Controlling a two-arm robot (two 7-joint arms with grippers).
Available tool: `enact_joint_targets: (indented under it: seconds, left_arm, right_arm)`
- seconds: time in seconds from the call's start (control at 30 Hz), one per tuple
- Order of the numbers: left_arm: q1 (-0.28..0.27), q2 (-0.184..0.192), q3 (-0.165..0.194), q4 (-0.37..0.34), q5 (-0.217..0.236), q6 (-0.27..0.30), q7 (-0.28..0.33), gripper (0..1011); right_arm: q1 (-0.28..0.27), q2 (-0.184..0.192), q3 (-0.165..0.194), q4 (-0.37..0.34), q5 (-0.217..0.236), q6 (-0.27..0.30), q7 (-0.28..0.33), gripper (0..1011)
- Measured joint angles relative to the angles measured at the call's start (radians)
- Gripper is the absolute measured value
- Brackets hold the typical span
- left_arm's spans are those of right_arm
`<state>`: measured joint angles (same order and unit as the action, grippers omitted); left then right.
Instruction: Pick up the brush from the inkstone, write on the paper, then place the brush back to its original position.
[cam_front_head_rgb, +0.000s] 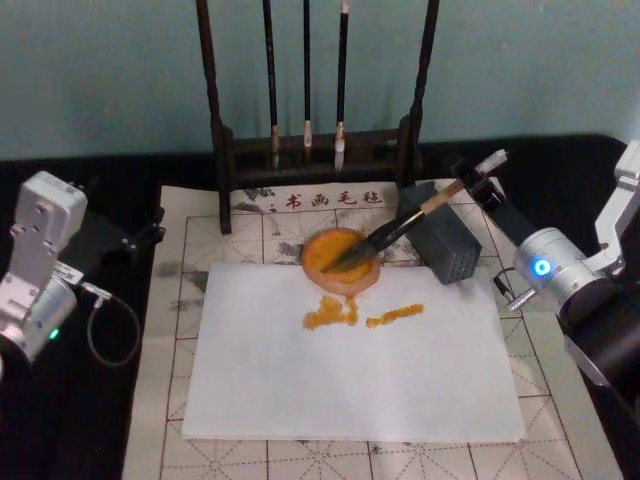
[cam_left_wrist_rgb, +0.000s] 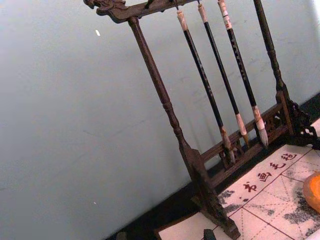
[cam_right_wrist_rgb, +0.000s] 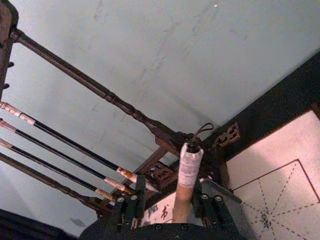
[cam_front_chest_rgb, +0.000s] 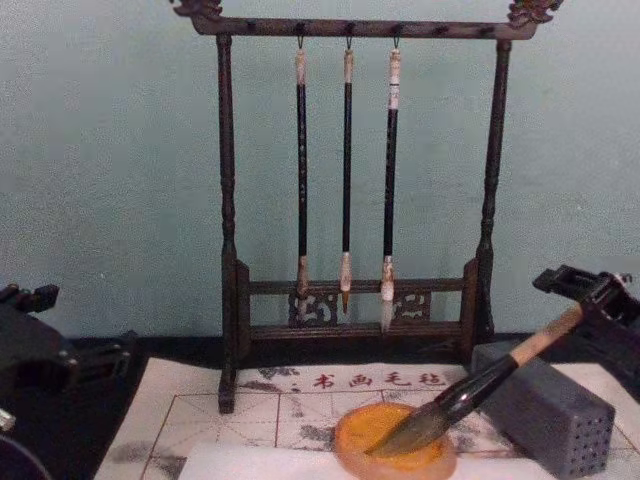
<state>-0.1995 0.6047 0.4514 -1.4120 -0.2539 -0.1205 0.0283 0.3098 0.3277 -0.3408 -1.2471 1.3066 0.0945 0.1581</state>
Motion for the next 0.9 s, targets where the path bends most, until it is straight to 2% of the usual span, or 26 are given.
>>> enact_joint_targets:
  seconds: [0.5, 0.9]
  left_arm:
    - [0.000, 0.000, 0.000, 0.000, 0.000, 0.000, 0.000, 1001]
    - [0.000, 0.000, 0.000, 0.000, 0.000, 0.000, 0.000, 1001]
  right_arm:
    - [0.000, 0.000, 0.000, 0.000, -0.001, 0.000, 0.000, 990]
    - [0.000, 0.000, 0.000, 0.000, -0.001, 0.000, 0.000, 1003]
